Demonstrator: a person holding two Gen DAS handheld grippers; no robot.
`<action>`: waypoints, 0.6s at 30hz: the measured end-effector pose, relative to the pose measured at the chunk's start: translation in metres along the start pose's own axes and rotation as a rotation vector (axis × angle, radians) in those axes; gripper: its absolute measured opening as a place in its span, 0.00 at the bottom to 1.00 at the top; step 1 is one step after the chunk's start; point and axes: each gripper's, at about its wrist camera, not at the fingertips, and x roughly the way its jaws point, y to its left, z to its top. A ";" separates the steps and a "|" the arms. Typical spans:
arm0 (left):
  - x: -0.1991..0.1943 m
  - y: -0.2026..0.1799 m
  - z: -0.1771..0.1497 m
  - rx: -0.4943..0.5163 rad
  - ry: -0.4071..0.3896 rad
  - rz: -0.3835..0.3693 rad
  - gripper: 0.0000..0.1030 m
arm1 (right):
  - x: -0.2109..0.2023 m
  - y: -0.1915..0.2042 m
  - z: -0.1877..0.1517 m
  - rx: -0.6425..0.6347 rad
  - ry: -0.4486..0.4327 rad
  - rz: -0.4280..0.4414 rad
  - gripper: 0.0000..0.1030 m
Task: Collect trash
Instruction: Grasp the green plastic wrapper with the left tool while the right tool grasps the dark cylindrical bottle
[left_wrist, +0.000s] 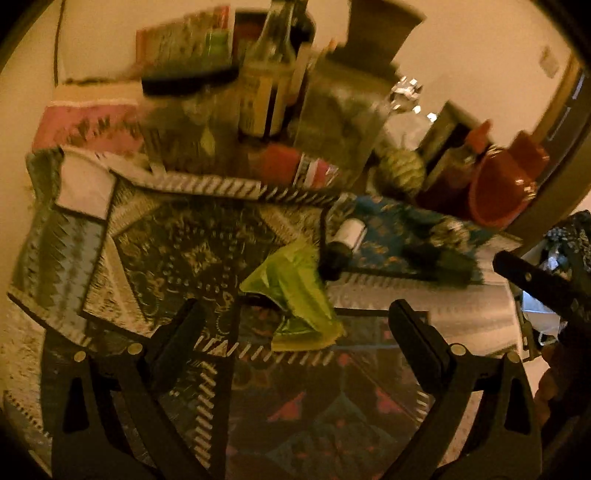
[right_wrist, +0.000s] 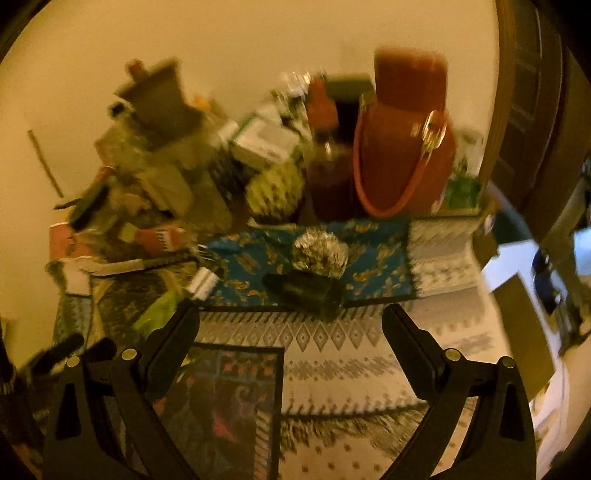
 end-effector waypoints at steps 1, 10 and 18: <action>0.009 0.001 0.000 -0.006 0.012 0.005 0.92 | 0.009 -0.002 0.002 0.016 0.011 -0.002 0.95; 0.056 -0.004 -0.004 -0.007 0.045 0.050 0.81 | 0.065 -0.018 0.010 0.116 0.093 -0.032 0.85; 0.072 -0.012 -0.006 0.008 0.053 0.078 0.69 | 0.076 -0.016 0.004 0.126 0.141 0.000 0.60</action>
